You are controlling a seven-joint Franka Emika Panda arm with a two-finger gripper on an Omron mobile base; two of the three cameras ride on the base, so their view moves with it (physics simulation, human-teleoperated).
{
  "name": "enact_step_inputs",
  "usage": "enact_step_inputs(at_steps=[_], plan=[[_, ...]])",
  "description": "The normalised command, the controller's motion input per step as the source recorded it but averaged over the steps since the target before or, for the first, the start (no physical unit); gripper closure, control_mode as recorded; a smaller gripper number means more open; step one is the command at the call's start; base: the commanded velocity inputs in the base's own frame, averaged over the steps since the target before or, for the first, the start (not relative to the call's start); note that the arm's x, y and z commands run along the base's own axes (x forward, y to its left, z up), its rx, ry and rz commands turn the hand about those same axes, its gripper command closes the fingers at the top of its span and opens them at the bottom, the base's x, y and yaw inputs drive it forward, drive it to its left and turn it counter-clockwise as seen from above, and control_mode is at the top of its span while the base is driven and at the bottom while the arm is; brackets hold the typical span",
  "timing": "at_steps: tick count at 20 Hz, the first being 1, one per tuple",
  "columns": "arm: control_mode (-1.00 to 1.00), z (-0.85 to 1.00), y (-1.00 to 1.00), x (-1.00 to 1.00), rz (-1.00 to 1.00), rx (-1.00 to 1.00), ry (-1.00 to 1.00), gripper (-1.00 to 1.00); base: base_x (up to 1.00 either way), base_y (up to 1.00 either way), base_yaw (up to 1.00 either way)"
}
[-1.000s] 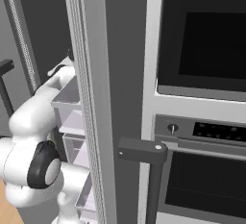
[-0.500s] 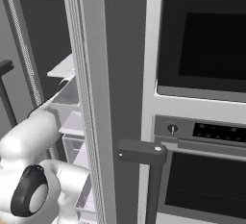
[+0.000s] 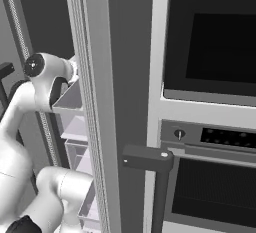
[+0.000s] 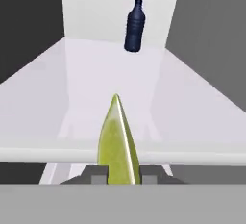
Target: Grab a lemon wedge from the fridge and one ice cube from the ice bowl, and put them in the glass of lemonade.
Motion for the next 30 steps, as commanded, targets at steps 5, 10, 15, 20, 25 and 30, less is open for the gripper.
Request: enact_step_inputs(at_steps=[5,10,15,20,25,30], plan=[[-1.0,-0.33,0.3,-1.0,-0.05,-0.05,0.5,1.0,0.0,0.0,0.0],[-1.0,-0.64,0.01,-1.0,0.0,-0.06,0.2,1.0,0.0,0.0,0.0],[1.0,-0.36,0.0,-0.6,0.0,-0.01,0.09,1.0,-0.4,0.0,0.0],[1.0,0.0,0.0,0.0,0.0,0.0,0.0,1.0,-1.0,0.0,0.0],[1.0,0.0,0.0,0.0,0.0,0.0,0.0,1.0,-1.0,0.0,0.0],[1.0,0.0,0.0,0.0,0.0,0.0,0.0,1.0,-1.0,-0.48,-0.1]])
